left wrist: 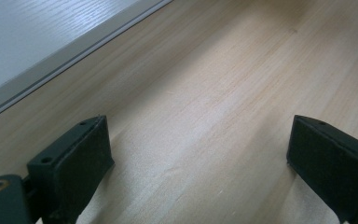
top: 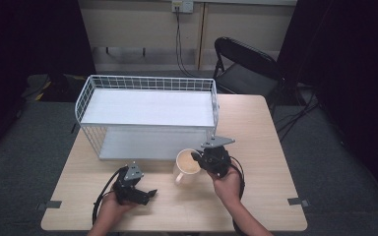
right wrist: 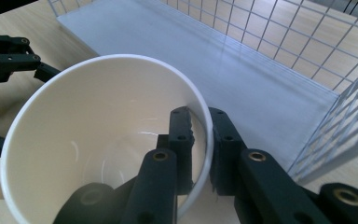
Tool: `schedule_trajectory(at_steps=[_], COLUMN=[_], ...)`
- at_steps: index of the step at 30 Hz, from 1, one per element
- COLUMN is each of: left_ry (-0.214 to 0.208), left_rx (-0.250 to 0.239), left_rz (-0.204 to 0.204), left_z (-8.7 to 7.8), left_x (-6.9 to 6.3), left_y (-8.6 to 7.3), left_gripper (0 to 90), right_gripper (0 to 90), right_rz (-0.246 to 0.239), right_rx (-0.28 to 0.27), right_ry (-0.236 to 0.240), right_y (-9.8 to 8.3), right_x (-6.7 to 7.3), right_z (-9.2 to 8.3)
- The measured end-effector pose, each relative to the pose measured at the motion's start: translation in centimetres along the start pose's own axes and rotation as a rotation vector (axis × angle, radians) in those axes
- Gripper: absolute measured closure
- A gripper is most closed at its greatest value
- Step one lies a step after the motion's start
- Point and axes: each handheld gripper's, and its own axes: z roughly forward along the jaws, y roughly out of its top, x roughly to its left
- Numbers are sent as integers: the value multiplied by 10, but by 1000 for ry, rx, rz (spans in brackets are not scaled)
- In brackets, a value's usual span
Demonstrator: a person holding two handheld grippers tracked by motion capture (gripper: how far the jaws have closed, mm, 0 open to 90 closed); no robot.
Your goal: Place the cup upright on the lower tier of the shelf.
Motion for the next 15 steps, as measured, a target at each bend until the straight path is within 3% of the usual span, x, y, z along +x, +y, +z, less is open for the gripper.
schedule_trajectory(at_steps=[15], left_ry=[0], left_rx=[0], left_rz=[0], left_z=[0], left_x=[0], left_y=[0], left_gripper=[58], right_gripper=[817], right_rz=[-20], right_rx=[-51], right_ry=[-80], right_y=[10], right_x=[14], right_z=[14])
